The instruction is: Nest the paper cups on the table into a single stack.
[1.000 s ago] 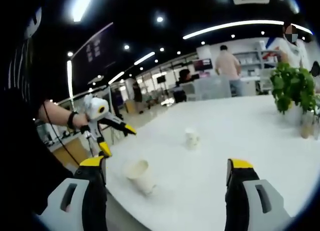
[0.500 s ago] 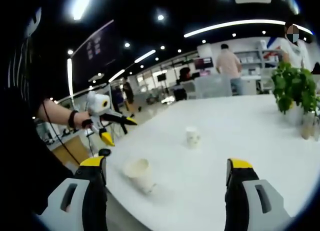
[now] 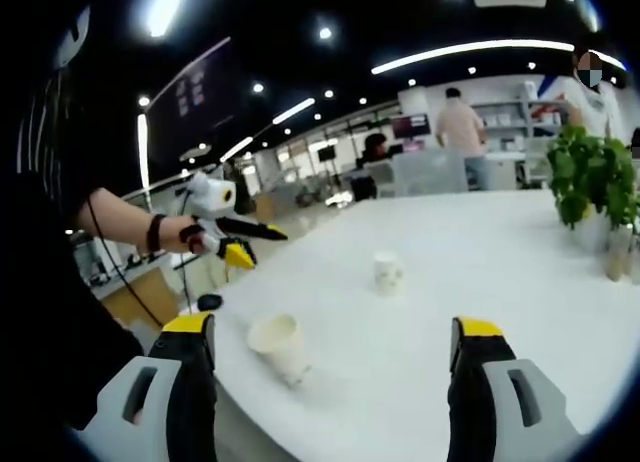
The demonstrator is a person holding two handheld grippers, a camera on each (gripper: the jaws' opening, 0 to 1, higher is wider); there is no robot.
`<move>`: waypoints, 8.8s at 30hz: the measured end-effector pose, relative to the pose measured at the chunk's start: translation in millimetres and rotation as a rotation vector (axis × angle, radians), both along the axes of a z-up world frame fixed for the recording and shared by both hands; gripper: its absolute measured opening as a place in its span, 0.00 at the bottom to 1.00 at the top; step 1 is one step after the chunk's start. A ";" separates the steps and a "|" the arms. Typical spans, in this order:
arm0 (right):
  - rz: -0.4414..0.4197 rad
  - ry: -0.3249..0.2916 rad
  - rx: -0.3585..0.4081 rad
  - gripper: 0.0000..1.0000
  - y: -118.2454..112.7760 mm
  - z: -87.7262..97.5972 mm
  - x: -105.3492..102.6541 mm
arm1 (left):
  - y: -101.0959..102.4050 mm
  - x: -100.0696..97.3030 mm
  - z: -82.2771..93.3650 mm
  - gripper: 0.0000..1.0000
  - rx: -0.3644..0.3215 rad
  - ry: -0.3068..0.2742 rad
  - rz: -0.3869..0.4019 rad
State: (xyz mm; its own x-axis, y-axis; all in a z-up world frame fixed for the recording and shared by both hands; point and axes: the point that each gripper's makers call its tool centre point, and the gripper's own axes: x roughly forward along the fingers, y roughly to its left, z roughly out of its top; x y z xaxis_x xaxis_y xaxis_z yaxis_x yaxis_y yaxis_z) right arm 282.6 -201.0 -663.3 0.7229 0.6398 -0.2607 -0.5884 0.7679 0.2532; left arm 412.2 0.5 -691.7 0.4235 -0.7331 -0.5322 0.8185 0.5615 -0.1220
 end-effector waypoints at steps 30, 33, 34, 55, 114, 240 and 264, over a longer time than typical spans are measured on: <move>-0.001 0.026 0.078 0.92 -7.1 -30.6 6.5 | -69.2 90.1 -45.5 0.98 0.095 -0.028 0.071; -0.002 0.035 0.089 0.92 -8.9 -35.5 8.5 | -73.4 93.6 -50.3 0.97 0.105 -0.021 0.068; -0.003 0.040 0.090 0.92 -9.3 -37.2 9.0 | -74.4 94.7 -51.5 0.97 0.108 -0.018 0.069; -0.009 0.069 0.103 0.92 -19.6 -45.0 8.0 | -90.0 123.8 -63.5 0.88 0.109 -0.014 0.096; -0.044 0.102 0.126 0.90 -36.4 -53.7 12.8 | -106.3 145.1 -88.9 0.36 0.160 -0.006 0.041; 0.240 -0.108 0.177 0.75 151.8 61.1 16.9 | -65.0 -48.7 142.7 0.35 -0.127 -0.013 -0.429; 0.244 -0.121 0.420 0.60 133.0 99.3 23.2 | -45.8 -57.8 143.2 0.35 -0.176 -0.009 -0.419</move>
State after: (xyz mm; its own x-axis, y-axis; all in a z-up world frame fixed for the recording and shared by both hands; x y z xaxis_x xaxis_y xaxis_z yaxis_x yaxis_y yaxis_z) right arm 305.8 -68.0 -564.1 0.5486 0.8255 0.1322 -0.7823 0.4512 0.4294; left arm 354.4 -45.3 -548.4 0.0756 -0.9212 -0.3816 0.9721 0.1533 -0.1775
